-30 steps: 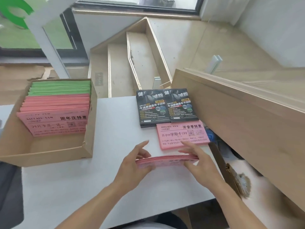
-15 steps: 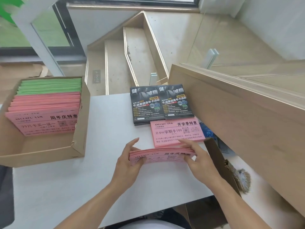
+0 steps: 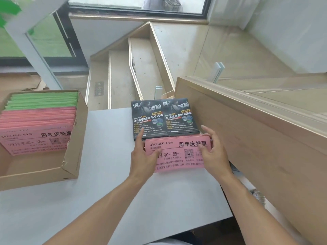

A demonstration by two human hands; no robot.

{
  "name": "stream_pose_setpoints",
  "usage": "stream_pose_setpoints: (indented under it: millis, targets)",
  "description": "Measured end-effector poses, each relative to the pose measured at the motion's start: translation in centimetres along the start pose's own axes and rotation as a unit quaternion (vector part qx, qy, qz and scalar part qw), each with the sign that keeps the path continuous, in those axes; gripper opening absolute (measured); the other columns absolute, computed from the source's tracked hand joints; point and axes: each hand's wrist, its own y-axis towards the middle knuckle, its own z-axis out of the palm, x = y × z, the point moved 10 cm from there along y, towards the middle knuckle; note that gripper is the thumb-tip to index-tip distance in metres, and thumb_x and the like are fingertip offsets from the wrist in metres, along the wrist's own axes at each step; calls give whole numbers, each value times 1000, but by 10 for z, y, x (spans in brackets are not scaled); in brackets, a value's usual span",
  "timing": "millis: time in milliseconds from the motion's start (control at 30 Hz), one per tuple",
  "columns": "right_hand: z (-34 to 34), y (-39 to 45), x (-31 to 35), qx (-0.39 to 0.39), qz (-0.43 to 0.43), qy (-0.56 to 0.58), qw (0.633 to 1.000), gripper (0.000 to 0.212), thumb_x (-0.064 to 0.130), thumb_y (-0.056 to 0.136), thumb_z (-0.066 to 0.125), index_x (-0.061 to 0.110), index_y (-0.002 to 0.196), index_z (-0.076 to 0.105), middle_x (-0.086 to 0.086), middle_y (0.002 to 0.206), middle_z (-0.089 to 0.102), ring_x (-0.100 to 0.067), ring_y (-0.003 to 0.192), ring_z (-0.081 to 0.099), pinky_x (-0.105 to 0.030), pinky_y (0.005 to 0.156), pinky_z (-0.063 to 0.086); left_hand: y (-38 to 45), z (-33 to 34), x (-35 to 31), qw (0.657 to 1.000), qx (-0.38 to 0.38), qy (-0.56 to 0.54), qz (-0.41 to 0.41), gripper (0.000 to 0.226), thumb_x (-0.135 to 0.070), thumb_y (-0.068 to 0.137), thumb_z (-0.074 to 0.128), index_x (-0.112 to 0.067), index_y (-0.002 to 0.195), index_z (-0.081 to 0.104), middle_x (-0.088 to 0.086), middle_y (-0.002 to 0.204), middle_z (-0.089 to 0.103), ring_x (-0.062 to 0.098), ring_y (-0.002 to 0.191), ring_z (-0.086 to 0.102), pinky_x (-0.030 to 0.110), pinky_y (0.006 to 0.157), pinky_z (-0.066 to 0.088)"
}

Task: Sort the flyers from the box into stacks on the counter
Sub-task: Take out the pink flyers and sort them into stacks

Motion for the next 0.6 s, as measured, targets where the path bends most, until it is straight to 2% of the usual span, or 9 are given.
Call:
stream_pose_setpoints:
  millis: [67, 133, 233, 300, 367, 400, 467, 533, 600]
  targets:
    - [-1, 1, 6, 11, -10, 6, 1000, 61, -1, 98, 58, 44, 138, 50, 10, 122, 61, -3, 102, 66, -21, 77, 58, -3, -6, -1, 999, -18, -29, -13, 90, -12, 87, 79, -43, 154, 27, -12, 104, 71, -7, 93, 66, 30, 87, 60]
    - [0, -6, 7, 46, -9, 10, 999, 65, -3, 96, 60, 48, 136, 51, 12, 111, 60, -5, 98, 66, -20, 75, 56, -13, -17, -4, 997, -26, -71, -16, 86, -8, 84, 81, -45, 149, 37, -9, 101, 75, 3, 99, 69, 35, 89, 60]
    - [11, -28, 2, 131, -17, -99, 986, 75, 1, 92, 66, 59, 133, 42, 18, 99, 60, -5, 97, 60, -23, 84, 52, -31, -33, -31, 997, 6, -75, 30, 92, -2, 79, 83, -54, 140, 38, -8, 93, 77, 11, 89, 71, 27, 84, 60]
    - [33, -45, 5, 195, -12, -123, 973, 77, 10, 94, 68, 61, 140, 33, 19, 102, 64, 0, 106, 59, -21, 88, 50, -38, -34, -57, 994, 60, -14, 86, 98, 0, 77, 84, -57, 141, 35, -11, 88, 76, 11, 81, 68, 19, 78, 56]
    - [59, -59, 25, 218, -14, -51, 975, 78, 13, 97, 67, 59, 146, 28, 14, 105, 68, 0, 114, 59, -15, 87, 48, -42, -31, -78, 982, 108, 61, 141, 101, -2, 76, 86, -55, 145, 35, -17, 87, 75, 12, 76, 65, 16, 72, 52]
    - [71, -64, 38, 215, -26, -1, 976, 78, 11, 97, 66, 57, 148, 28, 10, 104, 70, -5, 114, 61, -16, 88, 50, -44, -30, -84, 975, 122, 90, 161, 101, -5, 76, 86, -55, 147, 35, -19, 88, 75, 15, 74, 65, 19, 71, 52]
    - [92, -67, 62, 191, -57, 80, 977, 75, 1, 97, 63, 51, 148, 37, 4, 102, 70, -18, 108, 66, -28, 95, 53, -46, -37, -95, 966, 114, 124, 198, 100, -11, 75, 88, -56, 148, 35, -21, 90, 74, 18, 76, 67, 25, 73, 54]
    - [106, -67, 75, 172, -68, 148, 971, 71, -7, 95, 62, 45, 142, 49, -1, 102, 70, -23, 106, 67, -43, 97, 55, -46, -60, -97, 975, 58, 74, 202, 100, -10, 73, 90, -55, 145, 39, -17, 89, 75, 14, 77, 69, 22, 75, 55]
    - [120, -64, 80, 167, -44, 223, 959, 70, -12, 93, 61, 41, 139, 53, -9, 106, 71, -24, 107, 67, -44, 95, 55, -42, -85, -79, 989, 11, -69, 133, 97, -9, 68, 90, -47, 143, 42, -8, 92, 75, 12, 82, 70, 20, 76, 55]
